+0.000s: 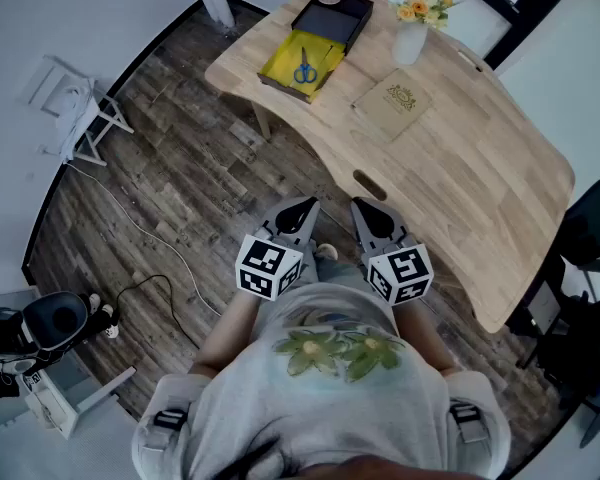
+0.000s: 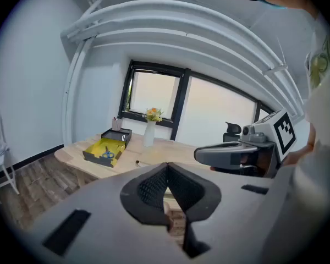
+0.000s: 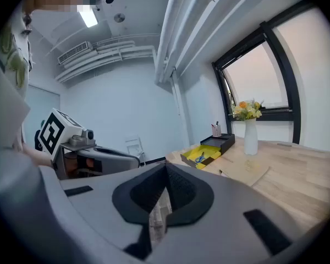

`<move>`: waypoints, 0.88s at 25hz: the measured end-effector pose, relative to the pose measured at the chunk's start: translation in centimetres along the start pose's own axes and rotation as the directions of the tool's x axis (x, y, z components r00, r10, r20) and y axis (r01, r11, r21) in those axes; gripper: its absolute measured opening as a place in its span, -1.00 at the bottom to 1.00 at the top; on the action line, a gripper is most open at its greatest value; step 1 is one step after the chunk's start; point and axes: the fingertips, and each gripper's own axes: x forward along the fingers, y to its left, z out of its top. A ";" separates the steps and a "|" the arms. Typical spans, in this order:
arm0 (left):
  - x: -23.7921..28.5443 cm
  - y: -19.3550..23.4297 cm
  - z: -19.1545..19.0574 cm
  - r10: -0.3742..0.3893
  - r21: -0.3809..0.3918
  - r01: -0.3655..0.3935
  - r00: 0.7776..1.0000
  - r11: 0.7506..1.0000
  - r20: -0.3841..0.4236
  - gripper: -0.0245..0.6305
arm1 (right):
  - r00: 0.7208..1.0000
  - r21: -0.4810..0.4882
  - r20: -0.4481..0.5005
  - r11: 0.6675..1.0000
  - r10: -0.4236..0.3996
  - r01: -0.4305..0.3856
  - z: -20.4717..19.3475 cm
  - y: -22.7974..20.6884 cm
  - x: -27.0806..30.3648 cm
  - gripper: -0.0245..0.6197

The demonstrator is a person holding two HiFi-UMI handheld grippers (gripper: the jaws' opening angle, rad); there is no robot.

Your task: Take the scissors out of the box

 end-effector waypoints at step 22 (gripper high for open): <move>2.8 11.3 2.6 -0.022 -0.046 0.021 1.000 0.999 -0.018 -0.91 | 0.995 0.006 -0.089 0.999 0.036 -0.036 2.4 0.6 12.4 -0.90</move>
